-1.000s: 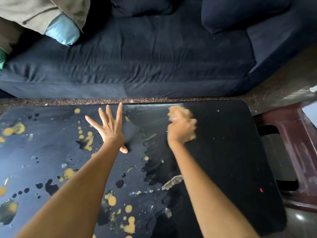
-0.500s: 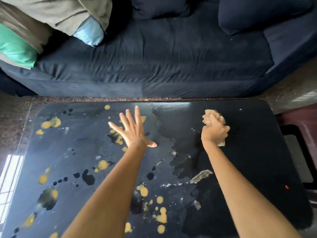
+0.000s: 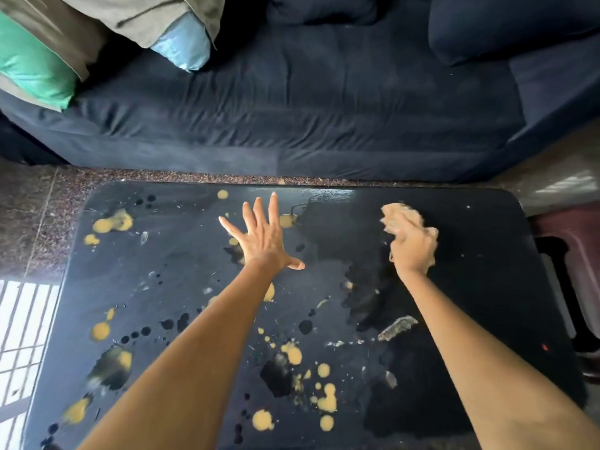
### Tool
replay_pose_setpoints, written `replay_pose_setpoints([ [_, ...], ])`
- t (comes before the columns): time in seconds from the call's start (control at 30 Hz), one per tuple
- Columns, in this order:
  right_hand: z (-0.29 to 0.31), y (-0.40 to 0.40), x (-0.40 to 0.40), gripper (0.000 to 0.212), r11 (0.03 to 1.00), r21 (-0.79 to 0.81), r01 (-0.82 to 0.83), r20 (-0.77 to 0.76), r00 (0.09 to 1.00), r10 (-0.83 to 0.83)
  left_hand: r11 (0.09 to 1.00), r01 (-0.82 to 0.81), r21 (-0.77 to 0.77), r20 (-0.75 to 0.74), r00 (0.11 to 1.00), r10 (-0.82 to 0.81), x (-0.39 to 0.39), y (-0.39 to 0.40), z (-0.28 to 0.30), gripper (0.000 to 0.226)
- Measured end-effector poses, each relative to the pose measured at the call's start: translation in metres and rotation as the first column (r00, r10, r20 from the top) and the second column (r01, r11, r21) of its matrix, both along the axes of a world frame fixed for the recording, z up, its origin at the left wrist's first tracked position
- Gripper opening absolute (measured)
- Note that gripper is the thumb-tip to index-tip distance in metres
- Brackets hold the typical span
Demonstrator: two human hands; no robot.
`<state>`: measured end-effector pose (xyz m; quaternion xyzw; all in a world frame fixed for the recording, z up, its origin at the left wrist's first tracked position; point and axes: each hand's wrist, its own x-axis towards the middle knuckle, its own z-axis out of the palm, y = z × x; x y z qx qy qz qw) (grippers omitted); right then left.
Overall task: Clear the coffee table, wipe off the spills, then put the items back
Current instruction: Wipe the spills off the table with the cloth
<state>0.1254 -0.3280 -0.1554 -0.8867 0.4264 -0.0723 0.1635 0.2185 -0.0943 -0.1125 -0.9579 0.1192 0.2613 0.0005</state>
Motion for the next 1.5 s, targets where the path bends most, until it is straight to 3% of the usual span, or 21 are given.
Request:
replay_pose_setpoints([
  [0.07,0.004,0.007,0.014,0.038,0.94,0.07,0.335,-0.013,0.942,-0.335,1.0,-0.004,0.01,-0.012,1.0,0.004,-0.004,0.001,-0.002,0.146],
  [0.13,0.012,0.048,0.03,0.039,0.901,0.127,0.415,-0.02,0.909,-0.416,0.999,-0.031,0.01,-0.004,1.0,0.031,-0.005,0.008,-0.005,0.146],
  [0.23,0.01,0.118,0.035,0.039,0.994,0.034,-0.1,0.079,0.992,0.097,0.999,-0.027,0.026,0.013,1.0,0.027,-0.006,0.015,-0.005,0.146],
  [0.3,0.006,0.119,0.036,0.04,0.828,-0.124,-0.547,0.067,0.828,0.557,0.999,-0.001,0.053,0.034,0.999,-0.001,-0.006,0.016,-0.002,0.147],
  [0.37,0.01,0.09,0.042,0.038,0.724,-0.093,-0.684,0.069,0.721,0.69,0.995,0.043,0.091,0.044,0.998,-0.047,-0.008,0.012,0.003,0.148],
  [0.4,0.01,0.075,0.041,0.038,0.786,-0.055,-0.616,0.053,0.784,0.618,0.993,0.052,0.104,0.045,0.997,-0.057,-0.008,0.01,0.005,0.149],
  [0.47,0.003,0.053,0.046,0.041,0.976,0.037,-0.215,0.0,0.977,0.215,0.989,0.031,0.146,0.018,0.999,-0.034,-0.004,0.01,0.009,0.153],
  [0.53,0.004,0.042,0.055,0.042,0.993,0.02,0.118,-0.049,0.992,-0.117,0.988,0.008,0.152,-0.025,1.0,-0.004,-0.001,0.004,0.011,0.158],
  [0.63,0.006,0.079,0.093,0.037,0.955,0.095,0.28,-0.032,0.96,-0.278,0.986,0.009,0.169,-0.068,0.998,0.003,0.009,0.004,0.007,0.162],
  [0.67,0.006,0.101,0.099,0.036,0.964,0.114,0.242,-0.023,0.97,-0.241,0.986,0.008,0.167,-0.081,0.997,0.006,0.012,0.006,0.005,0.163],
  [0.73,0.007,0.142,0.102,0.035,0.991,0.044,-0.125,-0.007,0.992,0.126,0.987,-0.005,0.16,-0.105,0.994,0.022,0.014,0.004,0.001,0.163],
  [0.8,0.008,0.158,0.094,0.042,0.848,-0.012,-0.529,0.055,0.847,0.529,0.986,-0.011,0.167,-0.107,0.994,0.029,0.014,0.002,0.001,0.162],
  [0.87,0.014,0.125,0.092,0.045,0.717,-0.051,-0.695,0.074,0.713,0.697,0.986,-0.004,0.166,-0.095,0.995,0.02,0.013,-0.002,0.004,0.162],
  [0.93,0.014,0.092,0.081,0.046,0.8,-0.049,-0.598,0.045,0.799,0.6,0.987,-0.009,0.16,-0.09,0.996,0.024,0.011,-0.003,0.005,0.161],
  [1.0,0.012,0.057,0.077,0.043,0.974,0.003,-0.224,-0.052,0.973,0.224,0.987,-0.014,0.162,-0.095,0.995,0.029,0.013,-0.003,0.006,0.163],
  [1.07,0.008,0.043,0.089,0.037,0.997,-0.045,0.067,-0.115,0.991,-0.071,0.987,-0.018,0.158,-0.099,0.995,0.034,0.015,0.001,0.004,0.165],
  [1.17,0.009,0.078,0.109,0.028,0.983,-0.029,0.183,-0.084,0.979,-0.185,0.987,-0.045,0.152,-0.103,0.993,0.061,0.017,0.008,0.0,0.167],
  [1.27,0.012,0.138,0.091,0.034,0.981,0.03,-0.191,-0.008,0.981,0.192,0.984,-0.08,0.159,-0.104,0.99,0.097,0.016,0.012,-0.001,0.167],
  [1.37,0.004,0.132,0.058,0.055,0.73,-0.092,-0.677,-0.018,0.734,0.679,0.982,-0.068,0.179,-0.077,0.994,0.082,0.015,0.008,0.0,0.165],
  [1.43,0.003,0.087,0.037,0.06,0.698,-0.142,-0.702,-0.087,0.711,0.697,0.981,-0.06,0.184,-0.039,0.997,0.068,0.012,0.002,0.003,0.164],
  [1.5,0.006,0.045,0.009,0.058,0.878,-0.122,-0.463,-0.159,0.882,0.443,0.981,-0.05,0.188,0.002,0.999,0.051,0.007,-0.001,0.005,0.163],
])
